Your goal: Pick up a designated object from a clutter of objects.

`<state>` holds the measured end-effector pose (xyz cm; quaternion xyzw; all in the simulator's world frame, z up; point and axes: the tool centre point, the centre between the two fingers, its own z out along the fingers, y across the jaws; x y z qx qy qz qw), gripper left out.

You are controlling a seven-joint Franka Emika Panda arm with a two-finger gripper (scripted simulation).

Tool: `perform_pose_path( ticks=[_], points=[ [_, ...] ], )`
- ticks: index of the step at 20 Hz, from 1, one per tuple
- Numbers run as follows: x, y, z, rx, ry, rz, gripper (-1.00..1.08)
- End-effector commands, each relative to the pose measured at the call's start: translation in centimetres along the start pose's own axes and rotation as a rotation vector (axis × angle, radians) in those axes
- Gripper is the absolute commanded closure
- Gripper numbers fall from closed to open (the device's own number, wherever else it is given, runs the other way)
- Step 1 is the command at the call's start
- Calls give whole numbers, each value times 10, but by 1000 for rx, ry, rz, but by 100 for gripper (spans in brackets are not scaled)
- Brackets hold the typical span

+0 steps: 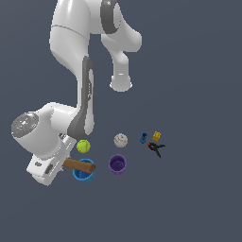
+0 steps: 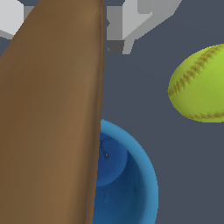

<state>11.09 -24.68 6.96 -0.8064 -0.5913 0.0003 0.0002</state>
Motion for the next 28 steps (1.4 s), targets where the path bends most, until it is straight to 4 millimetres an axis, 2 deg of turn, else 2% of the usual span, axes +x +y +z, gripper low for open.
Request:
perform_pose_path(
  ticks=[1,7,13,17,28],
  points=[
    [0,0,-1,-1,0,0,108],
    [3,0,-8,0,0,0,108],
    [14,-2,-39,0,0,0,108],
    [27,-4,-74,0,0,0,108],
    [71,-10,-195,0,0,0,108]
  ],
)
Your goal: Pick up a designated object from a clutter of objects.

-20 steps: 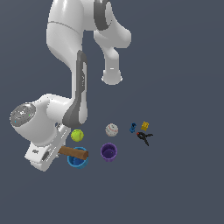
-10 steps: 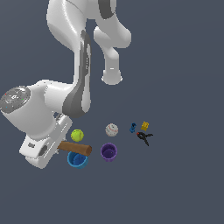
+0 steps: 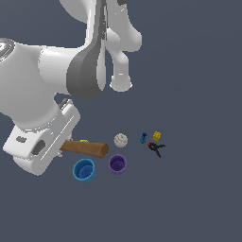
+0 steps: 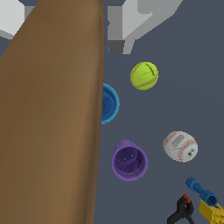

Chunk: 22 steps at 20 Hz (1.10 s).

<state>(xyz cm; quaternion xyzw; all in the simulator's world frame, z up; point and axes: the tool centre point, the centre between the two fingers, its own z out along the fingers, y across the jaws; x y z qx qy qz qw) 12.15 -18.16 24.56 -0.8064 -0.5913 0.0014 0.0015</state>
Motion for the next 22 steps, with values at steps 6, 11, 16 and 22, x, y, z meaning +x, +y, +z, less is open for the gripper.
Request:
perform_pose_path(
  ticks=[6,11,16,22],
  points=[
    [29,-2,-82,-4,0,0,108],
    [43,-2,-120,-4,0,0,108],
    [52,-1,-144,-4,0,0,108],
    [56,0,-156,-4,0,0,108]
  ],
)
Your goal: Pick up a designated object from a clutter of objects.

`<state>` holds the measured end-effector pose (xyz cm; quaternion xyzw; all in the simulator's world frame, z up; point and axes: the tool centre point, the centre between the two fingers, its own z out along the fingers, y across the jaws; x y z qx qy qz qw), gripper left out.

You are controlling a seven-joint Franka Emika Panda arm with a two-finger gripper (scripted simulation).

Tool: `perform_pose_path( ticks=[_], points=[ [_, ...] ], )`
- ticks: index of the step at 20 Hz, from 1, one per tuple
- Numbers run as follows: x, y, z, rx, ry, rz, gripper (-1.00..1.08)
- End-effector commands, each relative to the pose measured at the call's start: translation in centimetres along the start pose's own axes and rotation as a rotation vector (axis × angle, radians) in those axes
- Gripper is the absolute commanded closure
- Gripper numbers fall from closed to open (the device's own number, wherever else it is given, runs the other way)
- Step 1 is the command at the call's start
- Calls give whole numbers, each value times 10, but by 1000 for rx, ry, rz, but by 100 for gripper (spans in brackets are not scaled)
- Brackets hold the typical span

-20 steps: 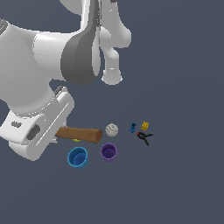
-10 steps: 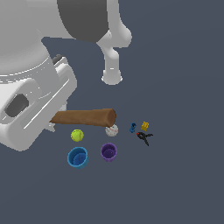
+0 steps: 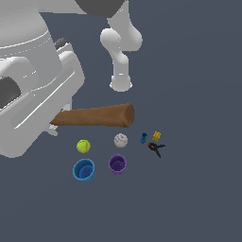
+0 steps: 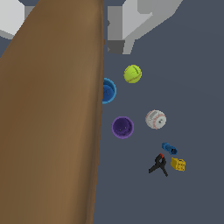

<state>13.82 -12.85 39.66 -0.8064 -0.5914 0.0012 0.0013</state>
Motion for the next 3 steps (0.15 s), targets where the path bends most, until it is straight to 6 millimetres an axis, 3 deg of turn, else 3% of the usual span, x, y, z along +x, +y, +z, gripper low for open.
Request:
perform_pose_path(
  ticks=[1,3],
  points=[
    [1,1,-5,-3,0,0,108],
    [1,1,-6,-3,0,0,108]
  ],
)
